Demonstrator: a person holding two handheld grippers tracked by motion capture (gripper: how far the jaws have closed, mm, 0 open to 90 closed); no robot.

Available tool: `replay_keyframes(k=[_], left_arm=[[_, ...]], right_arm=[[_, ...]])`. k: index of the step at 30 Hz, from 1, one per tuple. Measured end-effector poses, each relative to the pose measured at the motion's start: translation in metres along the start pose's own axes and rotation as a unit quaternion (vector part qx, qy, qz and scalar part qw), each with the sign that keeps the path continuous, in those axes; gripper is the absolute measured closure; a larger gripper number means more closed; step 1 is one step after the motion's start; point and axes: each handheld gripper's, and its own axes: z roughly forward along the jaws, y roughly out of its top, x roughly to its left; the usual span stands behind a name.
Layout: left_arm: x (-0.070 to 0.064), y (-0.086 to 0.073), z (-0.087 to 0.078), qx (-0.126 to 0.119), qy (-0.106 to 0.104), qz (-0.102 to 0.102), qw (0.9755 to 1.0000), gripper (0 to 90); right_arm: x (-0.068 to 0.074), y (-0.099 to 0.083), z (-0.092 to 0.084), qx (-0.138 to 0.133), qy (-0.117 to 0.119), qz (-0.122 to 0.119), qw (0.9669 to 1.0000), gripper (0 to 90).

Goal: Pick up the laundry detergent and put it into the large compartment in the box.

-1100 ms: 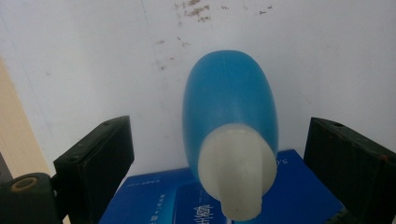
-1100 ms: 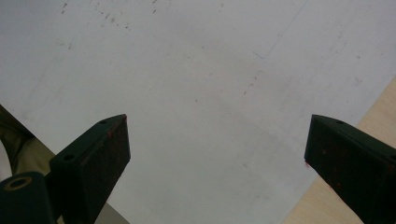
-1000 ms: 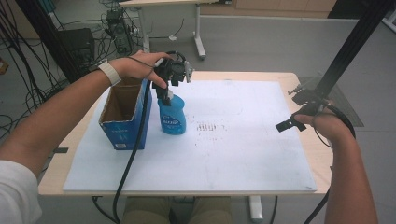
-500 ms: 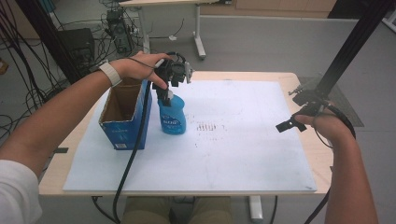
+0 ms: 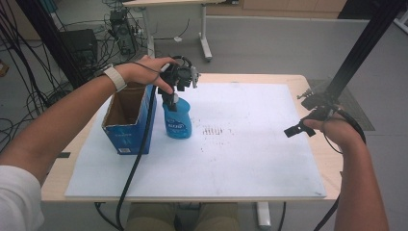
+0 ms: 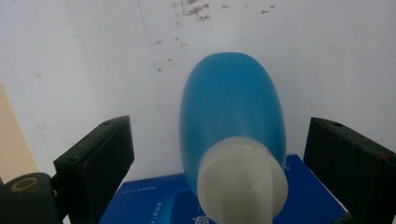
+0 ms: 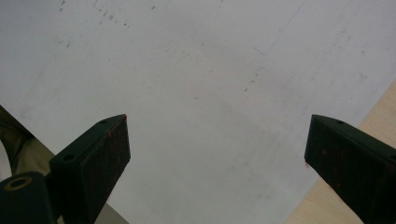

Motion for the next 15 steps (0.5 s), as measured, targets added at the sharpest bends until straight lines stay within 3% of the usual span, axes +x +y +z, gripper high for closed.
replay_keyframes(k=[15], left_arm=[[0.002, -0.001, 0.016, 0.003, -0.009, -0.006, 0.9999, 8.9]], right_arm=[[-0.002, -0.004, 0.003, 0.001, 0.003, 0.004, 1.0, 6.6]])
